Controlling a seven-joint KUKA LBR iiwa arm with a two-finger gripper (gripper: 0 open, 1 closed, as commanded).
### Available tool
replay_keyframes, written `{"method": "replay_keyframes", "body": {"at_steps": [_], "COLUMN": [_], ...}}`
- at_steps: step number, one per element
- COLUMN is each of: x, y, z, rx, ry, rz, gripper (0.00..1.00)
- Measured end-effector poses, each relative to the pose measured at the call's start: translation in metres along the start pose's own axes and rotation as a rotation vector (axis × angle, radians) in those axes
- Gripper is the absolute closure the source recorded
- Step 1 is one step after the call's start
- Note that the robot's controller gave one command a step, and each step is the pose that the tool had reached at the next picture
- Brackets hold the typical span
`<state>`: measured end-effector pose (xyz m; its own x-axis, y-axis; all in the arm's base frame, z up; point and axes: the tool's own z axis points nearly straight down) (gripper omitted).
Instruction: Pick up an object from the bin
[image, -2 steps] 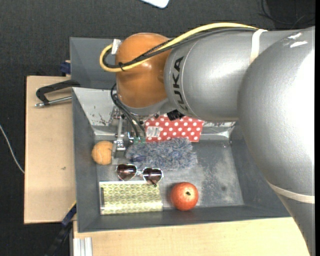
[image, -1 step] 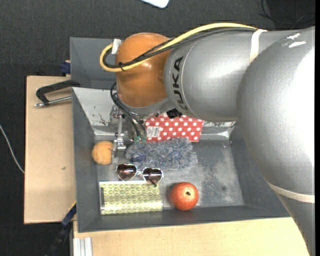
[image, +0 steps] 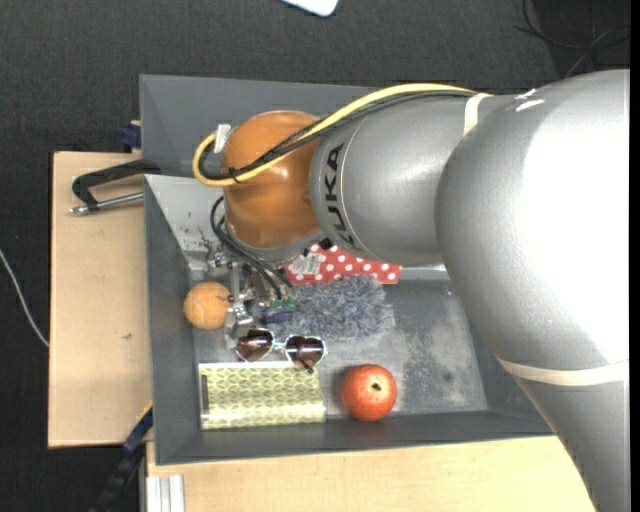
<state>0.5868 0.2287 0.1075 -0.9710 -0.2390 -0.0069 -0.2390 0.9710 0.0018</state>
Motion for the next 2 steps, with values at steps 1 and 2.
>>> {"method": "replay_keyframes", "body": {"at_steps": [1, 2], "x": [0.0268, 0.0268], "y": [0.0039, 0.0039], "z": [0.0317, 0.0317], "rx": [0.001, 0.001], "ry": [0.004, 0.004], "rz": [-0.165, -0.165], "gripper": [1.0, 1.0]}}
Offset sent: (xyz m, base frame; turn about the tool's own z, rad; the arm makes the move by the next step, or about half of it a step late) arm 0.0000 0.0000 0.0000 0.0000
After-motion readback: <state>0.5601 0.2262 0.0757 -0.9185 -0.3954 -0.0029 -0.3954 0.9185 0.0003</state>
